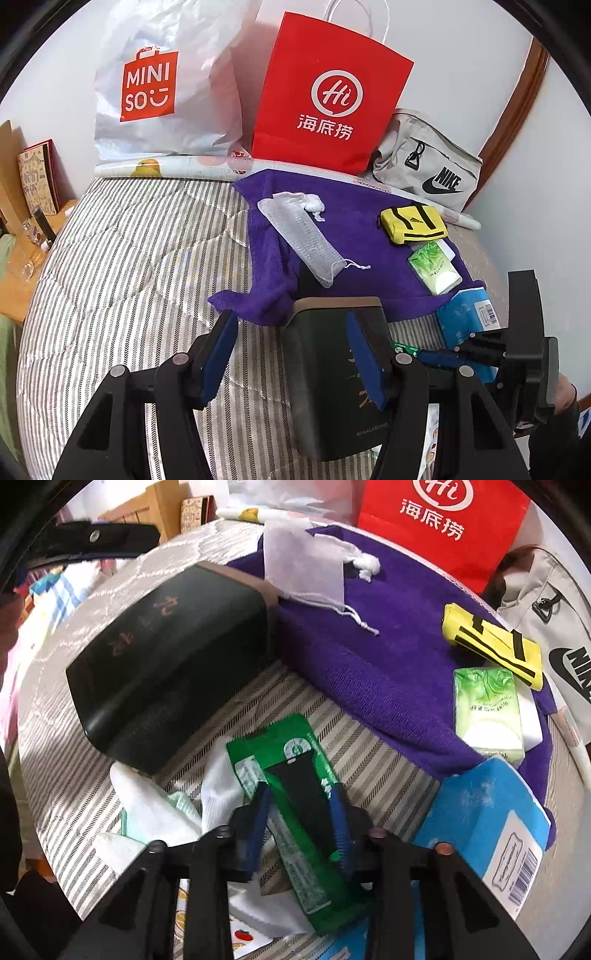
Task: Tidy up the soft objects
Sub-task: 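Close the left gripper on the tin while the right gripper closes on the green wrapper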
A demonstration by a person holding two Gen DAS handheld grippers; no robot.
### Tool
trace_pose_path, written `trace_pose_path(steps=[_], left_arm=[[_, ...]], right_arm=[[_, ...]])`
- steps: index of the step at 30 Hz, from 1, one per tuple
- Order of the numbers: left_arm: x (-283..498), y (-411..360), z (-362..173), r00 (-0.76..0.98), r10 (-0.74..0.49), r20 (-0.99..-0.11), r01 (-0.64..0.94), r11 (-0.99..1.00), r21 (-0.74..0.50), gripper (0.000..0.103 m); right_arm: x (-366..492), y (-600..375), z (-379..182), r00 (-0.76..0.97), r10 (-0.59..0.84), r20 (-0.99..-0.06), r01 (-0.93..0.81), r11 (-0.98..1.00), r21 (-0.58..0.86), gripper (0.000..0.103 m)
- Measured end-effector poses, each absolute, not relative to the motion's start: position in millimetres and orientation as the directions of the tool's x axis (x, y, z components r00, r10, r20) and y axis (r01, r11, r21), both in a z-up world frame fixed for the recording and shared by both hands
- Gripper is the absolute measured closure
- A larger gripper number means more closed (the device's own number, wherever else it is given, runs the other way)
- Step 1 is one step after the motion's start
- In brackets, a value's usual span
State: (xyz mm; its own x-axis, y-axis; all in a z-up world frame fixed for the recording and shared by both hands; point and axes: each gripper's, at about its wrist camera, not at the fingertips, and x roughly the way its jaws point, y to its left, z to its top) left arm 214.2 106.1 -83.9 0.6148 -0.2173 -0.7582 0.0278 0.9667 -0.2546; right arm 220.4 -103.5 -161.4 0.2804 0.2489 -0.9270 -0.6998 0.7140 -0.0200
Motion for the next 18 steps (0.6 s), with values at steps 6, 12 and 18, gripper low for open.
trace_pose_path(steps=[6,12,18], left_arm=[[209.6,106.6,-83.5,0.61,-0.224,-0.76,0.03,0.965,-0.26,0.044],[207.3,108.4,-83.3,0.609,-0.22,-0.762,0.029,0.966,-0.256,0.044],[206.9,108.1,-84.1,0.607,-0.222,-0.763,0.028,0.966,-0.258,0.044]], right_arm=[[218.2,-108.7,-148.0,0.252,0.325,-0.912,-0.679,0.73,0.073,0.098],[234.2,-112.4,-139.5,0.229,0.38,-0.896,-0.625,0.763,0.164,0.098],[221.2,-107.8,-156.1,0.194,0.348,-0.917,-0.631,0.76,0.155,0.095]])
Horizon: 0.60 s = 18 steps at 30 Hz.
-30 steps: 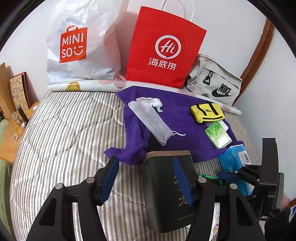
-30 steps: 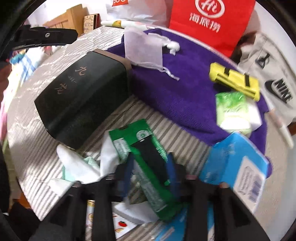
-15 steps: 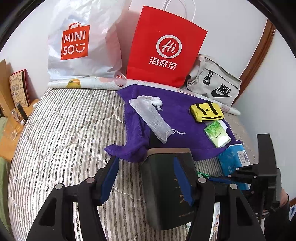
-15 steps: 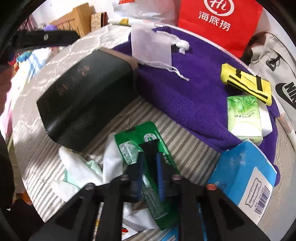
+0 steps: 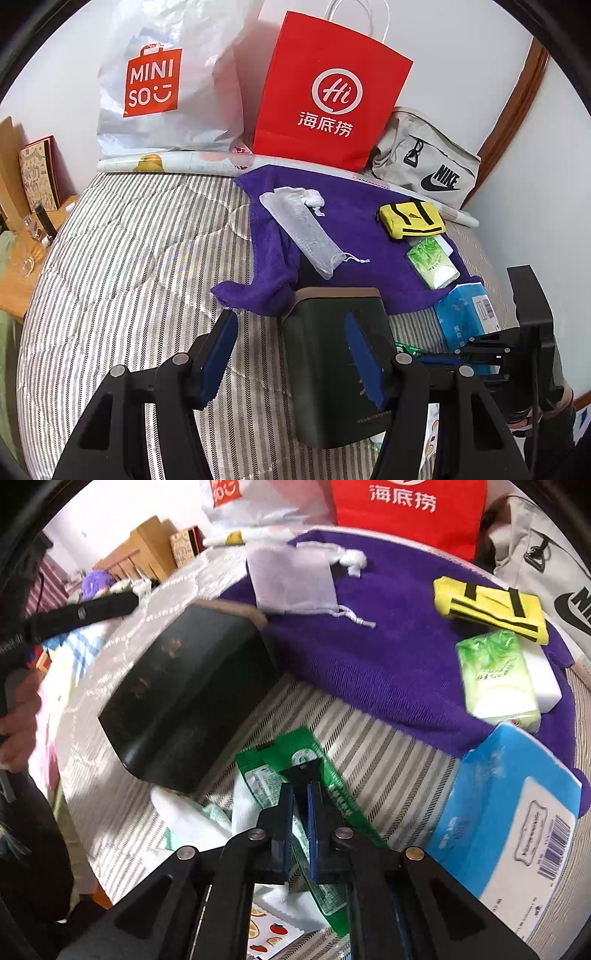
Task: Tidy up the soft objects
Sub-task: 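Close the left gripper on the tin while the right gripper closes on the green wrapper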
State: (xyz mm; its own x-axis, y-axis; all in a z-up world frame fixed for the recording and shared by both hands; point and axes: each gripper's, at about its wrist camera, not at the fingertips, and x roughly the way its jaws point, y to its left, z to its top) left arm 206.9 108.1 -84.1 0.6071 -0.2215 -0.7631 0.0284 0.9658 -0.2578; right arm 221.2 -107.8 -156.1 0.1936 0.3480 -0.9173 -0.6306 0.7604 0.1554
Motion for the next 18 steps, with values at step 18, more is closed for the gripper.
trace_pose_path(steps=[18], left_arm=[[199.0,102.3,-76.1,0.614,-0.221,-0.758,0.04,0.968,-0.249,0.044]], right_arm=[[205.2,-97.9,-160.2,0.252,0.241,-0.937,-0.684,0.73,0.003,0.074]])
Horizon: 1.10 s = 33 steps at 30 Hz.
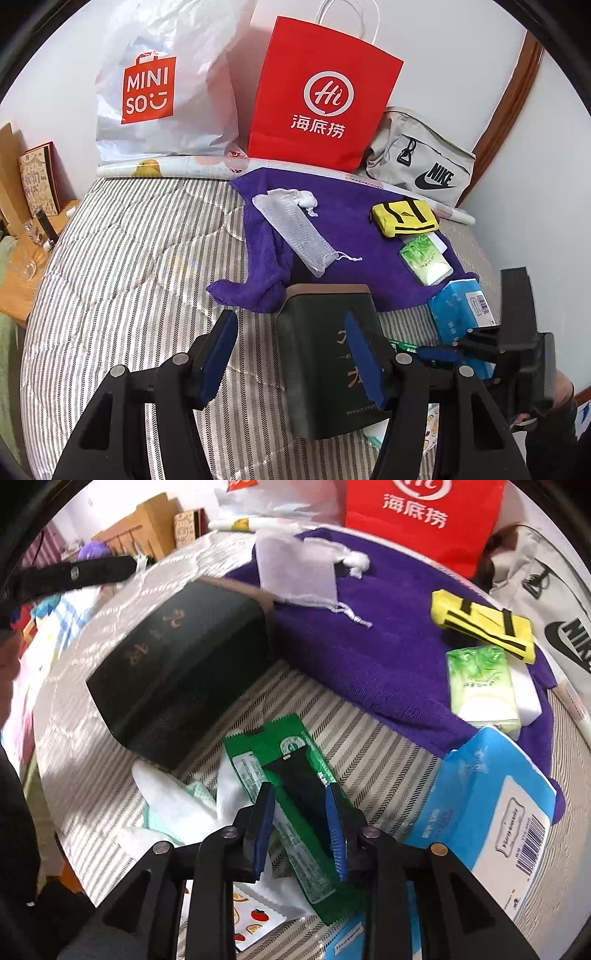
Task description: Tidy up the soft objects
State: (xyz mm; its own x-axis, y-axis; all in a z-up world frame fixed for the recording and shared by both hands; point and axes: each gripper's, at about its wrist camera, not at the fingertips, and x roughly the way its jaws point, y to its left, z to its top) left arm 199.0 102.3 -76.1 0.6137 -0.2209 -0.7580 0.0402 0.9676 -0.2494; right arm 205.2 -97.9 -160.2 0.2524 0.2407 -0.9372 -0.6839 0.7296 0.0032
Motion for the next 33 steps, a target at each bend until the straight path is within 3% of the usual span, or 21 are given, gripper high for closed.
trace_pose_path(steps=[3,4,5,6,7,15,17,19,20,23,24,25,26,27,33], left_arm=[[197.3,101.8,-74.7,0.616,-0.221,-0.756,0.042,0.968,-0.249,0.044],[197.1,101.9,-74.4,0.617,-0.222,-0.755,0.042,0.967,-0.25,0.044],[196.8,101.9,-74.1,0.617,-0.223,-0.755,0.042,0.967,-0.251,0.044],[196.5,102.4,-74.0,0.617,-0.226,-0.754,0.043,0.966,-0.255,0.044],[196.0,103.0,-74.2,0.616,-0.23,-0.754,0.043,0.965,-0.26,0.044],[192.6,101.8,-74.5,0.613,-0.232,-0.755,0.047,0.965,-0.259,0.044],[192.1,102.5,-74.6,0.613,-0.23,-0.756,0.045,0.965,-0.258,0.044],[191.2,103.0,-74.8,0.613,-0.233,-0.755,0.043,0.964,-0.262,0.044],[190.1,102.7,-74.8,0.613,-0.235,-0.754,0.046,0.964,-0.263,0.044],[181.7,99.3,-75.8,0.614,-0.249,-0.749,0.073,0.963,-0.261,0.044],[176.6,97.0,-77.7,0.609,-0.257,-0.751,0.083,0.962,-0.262,0.044],[173.1,95.5,-79.3,0.605,-0.258,-0.754,0.087,0.962,-0.26,0.044],[167.8,93.6,-81.9,0.6,-0.256,-0.758,0.09,0.963,-0.254,0.044],[164.3,93.0,-83.7,0.598,-0.254,-0.76,0.091,0.964,-0.25,0.044],[131.0,85.2,-91.2,0.589,-0.263,-0.764,0.102,0.962,-0.252,0.044]], right_arm=[[209.7,-95.0,-163.2,0.259,0.237,-0.936,-0.696,0.718,-0.01,0.068],[212.5,-95.2,-162.6,0.251,0.239,-0.938,-0.685,0.728,0.002,0.071],[213.5,-95.4,-161.4,0.248,0.248,-0.936,-0.689,0.725,0.01,0.079],[214.2,-97.0,-158.9,0.23,0.282,-0.931,-0.701,0.712,0.042,0.094],[216.2,-99.7,-154.8,0.196,0.323,-0.926,-0.703,0.705,0.097,0.097],[213.9,-100.2,-154.9,0.25,0.287,-0.925,-0.685,0.728,0.041,0.099],[211.7,-96.8,-151.5,0.292,0.263,-0.92,-0.69,0.724,-0.012,0.094],[212.0,-95.4,-154.9,0.314,0.231,-0.921,-0.695,0.717,-0.057,0.067],[212.8,-94.0,-157.0,0.326,0.217,-0.92,-0.691,0.719,-0.075,0.061],[215.4,-99.0,-163.0,0.304,0.238,-0.923,-0.688,0.725,-0.04,0.058],[217.8,-101.0,-163.8,0.286,0.264,-0.921,-0.685,0.728,-0.004,0.063],[218.7,-105.5,-162.3,0.265,0.291,-0.919,-0.689,0.724,0.031,0.078],[218.1,-106.3,-160.9,0.261,0.305,-0.916,-0.691,0.721,0.043,0.088],[218.2,-105.8,-160.5,0.264,0.305,-0.915,-0.692,0.721,0.041,0.092],[196.0,-121.4,-141.0,0.281,0.373,-0.884,-0.693,0.716,0.083,0.098]])
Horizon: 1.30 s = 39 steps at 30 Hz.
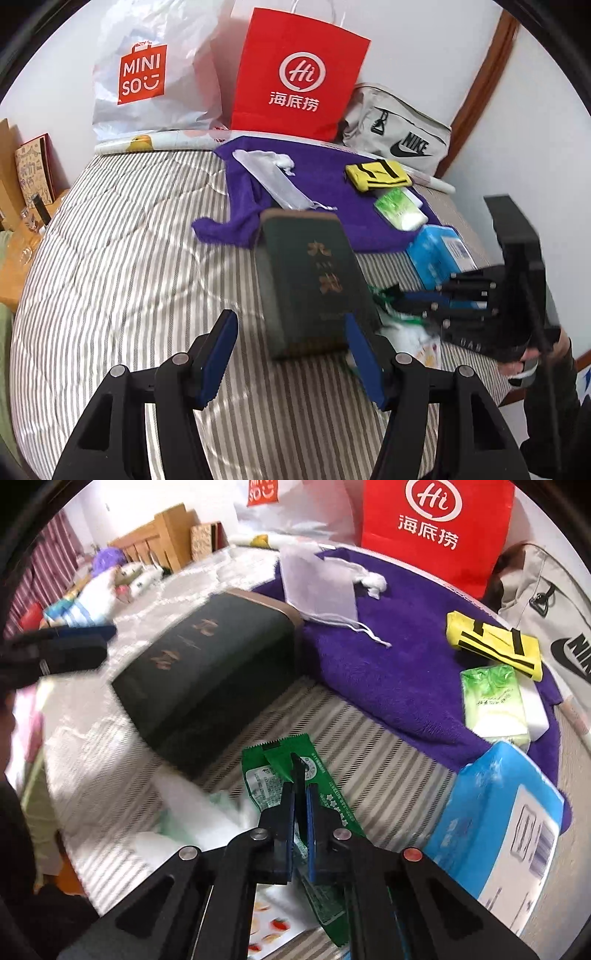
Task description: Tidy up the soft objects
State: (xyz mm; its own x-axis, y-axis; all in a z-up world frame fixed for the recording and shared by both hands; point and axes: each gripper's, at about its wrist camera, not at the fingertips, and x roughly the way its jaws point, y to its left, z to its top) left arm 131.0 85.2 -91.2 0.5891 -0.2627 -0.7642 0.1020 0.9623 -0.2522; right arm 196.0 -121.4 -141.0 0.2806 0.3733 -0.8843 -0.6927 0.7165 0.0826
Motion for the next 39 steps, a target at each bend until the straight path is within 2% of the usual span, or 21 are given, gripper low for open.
trace_pose_path(steps=[5,11,17,25,32,33,34,35,38,39], left_arm=[[111.4,68.2,-95.6,0.574,-0.282,-0.769,0.136,0.959,-0.25,0.044],[102.1,42.4,-112.6,0.525,-0.338,-0.781,0.176,0.941,-0.29,0.044],[100.7,13.7,-124.7,0.493,-0.371,-0.787,0.225,0.928,-0.296,0.044],[107.9,-18.1,-129.9,0.48,-0.398,-0.782,0.287,0.913,-0.289,0.044],[114.4,-45.7,-145.4,0.451,-0.365,-0.814,0.324,0.917,-0.232,0.044],[113.3,-51.3,-147.8,0.469,-0.331,-0.819,0.329,0.926,-0.186,0.045],[112.1,-53.3,-149.1,0.483,-0.312,-0.818,0.326,0.931,-0.162,0.049],[110.8,-54.3,-150.2,0.49,-0.303,-0.818,0.328,0.933,-0.149,0.064],[108.9,-50.4,-150.4,0.499,-0.303,-0.812,0.328,0.933,-0.146,0.078],[108.0,-45.7,-147.5,0.503,-0.311,-0.806,0.326,0.932,-0.156,0.089]], right_arm=[[190.6,-133.6,-131.0,0.266,0.444,-0.856,-0.665,0.727,0.17,0.097],[174.7,-149.9,-119.8,0.285,0.479,-0.83,-0.634,0.744,0.212,0.098],[138.3,-174.3,-101.5,0.342,0.503,-0.794,-0.615,0.759,0.215,0.1],[109.7,-212.9,-105.0,0.4,0.489,-0.775,-0.532,0.812,0.238,0.1],[108.7,-225.0,-125.6,0.371,0.545,-0.752,-0.5,0.799,0.333,0.099],[109.0,-223.2,-128.4,0.364,0.553,-0.75,-0.506,0.793,0.339,0.094],[109.4,-221.4,-131.1,0.364,0.555,-0.748,-0.508,0.791,0.34,0.093],[110.0,-219.5,-133.8,0.364,0.554,-0.748,-0.509,0.791,0.338,0.092],[112.4,-216.8,-140.0,0.351,0.576,-0.739,-0.519,0.776,0.358,0.092],[113.7,-216.6,-141.7,0.348,0.584,-0.734,-0.517,0.772,0.369,0.092]])
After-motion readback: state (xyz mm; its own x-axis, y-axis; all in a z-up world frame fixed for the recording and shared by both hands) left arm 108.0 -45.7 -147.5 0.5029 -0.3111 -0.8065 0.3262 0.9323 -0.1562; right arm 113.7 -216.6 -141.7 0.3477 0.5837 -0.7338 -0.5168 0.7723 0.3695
